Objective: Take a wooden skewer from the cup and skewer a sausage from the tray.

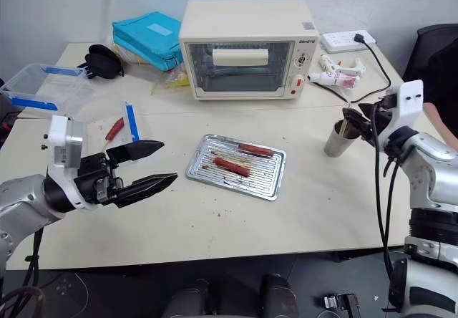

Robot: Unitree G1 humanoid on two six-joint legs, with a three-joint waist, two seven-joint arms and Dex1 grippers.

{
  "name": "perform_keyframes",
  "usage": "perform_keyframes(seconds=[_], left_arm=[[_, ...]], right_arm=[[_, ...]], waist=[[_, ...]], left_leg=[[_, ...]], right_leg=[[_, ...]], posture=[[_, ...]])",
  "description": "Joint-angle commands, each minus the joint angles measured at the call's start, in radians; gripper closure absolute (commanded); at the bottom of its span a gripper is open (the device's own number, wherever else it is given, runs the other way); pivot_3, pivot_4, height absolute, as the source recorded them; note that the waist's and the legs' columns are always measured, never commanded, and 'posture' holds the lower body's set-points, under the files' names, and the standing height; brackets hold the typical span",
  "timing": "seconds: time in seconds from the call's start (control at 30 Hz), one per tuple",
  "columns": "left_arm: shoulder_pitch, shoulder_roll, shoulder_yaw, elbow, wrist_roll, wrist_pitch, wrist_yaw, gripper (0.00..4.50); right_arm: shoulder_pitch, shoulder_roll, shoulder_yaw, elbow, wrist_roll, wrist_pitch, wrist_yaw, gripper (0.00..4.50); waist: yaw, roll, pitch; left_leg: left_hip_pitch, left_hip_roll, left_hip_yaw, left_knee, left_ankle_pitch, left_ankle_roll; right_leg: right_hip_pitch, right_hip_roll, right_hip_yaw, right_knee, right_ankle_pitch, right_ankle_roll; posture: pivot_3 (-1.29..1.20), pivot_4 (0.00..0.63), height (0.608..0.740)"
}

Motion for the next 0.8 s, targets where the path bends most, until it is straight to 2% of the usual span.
perform_keyframes(seconds=[0.03,0.8], left_arm=[[-0.02,0.014,-0.004,-0.001,0.01,-0.018,-0.012,0.0],[-0.052,0.019,-0.005,-0.008,-0.002,-0.002,0.002,0.0]], right_arm=[[-0.01,-0.022,-0.048,-0.006,0.006,-0.021,-0.026,2.26],[-0.11,0.034,0.044,0.176,-0.083,-0.149,-0.052,2.26]], waist=[[-0.001,0.0,0.0],[-0.001,0.0,0.0]], left_leg=[[0.0,0.0,0.0,0.0,0.0,0.0],[0.0,0.0,0.001,0.0,0.0,0.0]], right_leg=[[0.0,0.0,0.0,0.0,0.0,0.0],[-0.001,0.0,0.001,0.0,0.0,0.0]], posture=[[0.0,0.15,0.74],[0.0,0.15,0.74]])
